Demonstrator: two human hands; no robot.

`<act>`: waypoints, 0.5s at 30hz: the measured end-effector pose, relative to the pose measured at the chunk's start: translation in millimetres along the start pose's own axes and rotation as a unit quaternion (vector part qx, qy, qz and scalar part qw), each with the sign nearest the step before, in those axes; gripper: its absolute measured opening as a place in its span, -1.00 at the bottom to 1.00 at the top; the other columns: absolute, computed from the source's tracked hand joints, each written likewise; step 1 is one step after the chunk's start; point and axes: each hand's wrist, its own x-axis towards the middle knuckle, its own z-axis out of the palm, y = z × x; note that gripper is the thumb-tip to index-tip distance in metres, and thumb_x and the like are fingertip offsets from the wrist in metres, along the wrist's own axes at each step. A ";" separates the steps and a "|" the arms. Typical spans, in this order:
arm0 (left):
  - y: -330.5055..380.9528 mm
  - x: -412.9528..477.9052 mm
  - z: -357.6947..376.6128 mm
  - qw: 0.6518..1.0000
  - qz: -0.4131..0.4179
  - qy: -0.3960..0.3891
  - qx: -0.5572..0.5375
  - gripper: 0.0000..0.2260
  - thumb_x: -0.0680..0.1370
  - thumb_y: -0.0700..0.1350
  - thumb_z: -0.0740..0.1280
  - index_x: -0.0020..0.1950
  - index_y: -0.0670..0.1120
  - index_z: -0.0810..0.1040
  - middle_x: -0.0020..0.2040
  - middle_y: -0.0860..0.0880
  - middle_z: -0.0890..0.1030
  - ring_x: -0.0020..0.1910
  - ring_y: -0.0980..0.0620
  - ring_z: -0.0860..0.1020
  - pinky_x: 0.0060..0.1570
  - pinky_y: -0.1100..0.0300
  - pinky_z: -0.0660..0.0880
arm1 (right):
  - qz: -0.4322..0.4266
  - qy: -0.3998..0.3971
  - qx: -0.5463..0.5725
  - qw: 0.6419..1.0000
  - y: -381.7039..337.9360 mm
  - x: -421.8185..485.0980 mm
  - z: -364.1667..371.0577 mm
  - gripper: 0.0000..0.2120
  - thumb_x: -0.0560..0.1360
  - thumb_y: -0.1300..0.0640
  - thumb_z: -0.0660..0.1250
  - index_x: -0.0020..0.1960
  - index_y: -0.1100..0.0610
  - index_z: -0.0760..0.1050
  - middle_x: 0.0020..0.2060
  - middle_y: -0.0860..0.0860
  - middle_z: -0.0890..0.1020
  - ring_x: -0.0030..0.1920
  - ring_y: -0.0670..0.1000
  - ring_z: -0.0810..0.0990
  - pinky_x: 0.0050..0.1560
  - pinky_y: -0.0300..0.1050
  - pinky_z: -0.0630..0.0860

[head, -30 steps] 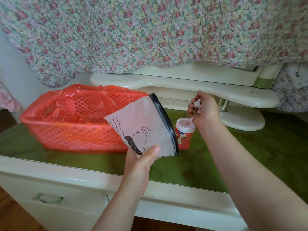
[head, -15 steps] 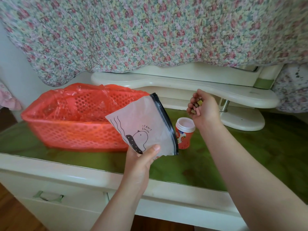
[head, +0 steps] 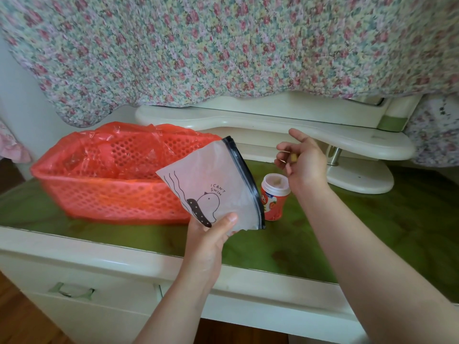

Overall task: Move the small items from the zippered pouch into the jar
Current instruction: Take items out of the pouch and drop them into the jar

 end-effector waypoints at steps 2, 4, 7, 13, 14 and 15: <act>0.4 -0.4 -0.4 1.000 -0.001 -0.001 0.003 -0.46 0.10 -0.05 0.44 0.08 0.07 0.51 -0.09 0.12 0.69 -0.02 0.05 0.64 0.04 -0.08 0.51 | -0.001 0.002 0.000 1.000 0.7 0.4 0.4 -0.60 0.40 0.43 -0.01 -0.04 0.07 0.48 -0.41 0.04 0.55 -0.50 -0.04 0.45 -0.43 -0.18 0.38; 0.6 -0.4 0.0 1.000 -0.005 -0.001 0.004 -0.44 0.10 -0.05 0.44 0.10 0.06 0.50 -0.08 0.12 0.69 -0.01 0.03 0.63 0.02 -0.06 0.50 | 0.000 0.003 0.000 1.000 0.7 0.2 0.5 -0.61 0.40 0.43 -0.01 -0.08 0.08 0.48 -0.42 0.04 0.54 -0.50 -0.03 0.45 -0.38 -0.17 0.43; 0.7 -0.1 0.4 1.000 -0.004 0.000 0.003 -0.45 0.10 -0.05 0.44 0.09 0.07 0.50 -0.09 0.13 0.69 -0.02 0.06 0.64 -0.01 -0.03 0.50 | -0.008 0.000 -0.005 1.000 -0.3 -0.9 0.6 -0.63 0.39 0.42 -0.02 -0.12 0.10 0.49 -0.44 0.04 0.52 -0.49 -0.02 0.44 -0.37 -0.17 0.44; 2.3 -2.2 2.7 1.000 0.003 -0.020 -0.006 -0.43 0.14 -0.07 0.44 0.15 0.02 0.49 -0.04 0.07 0.69 0.03 -0.02 0.62 -0.02 -0.03 0.52 | -0.060 -0.039 -0.038 0.997 -1.0 -13.7 0.7 -0.68 0.43 0.42 0.02 -0.20 0.14 0.48 -0.44 0.06 0.47 -0.48 -0.02 0.43 -0.37 -0.19 0.45; 2.4 -2.4 3.2 1.000 0.005 -0.025 -0.006 -0.43 0.14 -0.08 0.44 0.15 0.01 0.49 -0.04 0.07 0.69 0.03 -0.02 0.62 -0.03 -0.02 0.52 | -0.070 -0.051 -0.048 0.995 -0.8 -18.8 1.3 -0.69 0.44 0.43 0.05 -0.20 0.14 0.49 -0.43 0.06 0.48 -0.47 -0.02 0.44 -0.37 -0.20 0.46; 2.5 -2.9 3.9 0.999 0.007 -0.030 -0.006 -0.45 0.15 -0.08 0.43 0.14 0.02 0.49 -0.04 0.08 0.69 0.02 -0.01 0.62 -0.04 -0.01 0.53 | -0.080 -0.066 -0.060 0.993 -0.7 -25.1 2.1 -0.70 0.44 0.43 0.07 -0.19 0.13 0.49 -0.43 0.06 0.49 -0.46 -0.02 0.45 -0.37 -0.22 0.47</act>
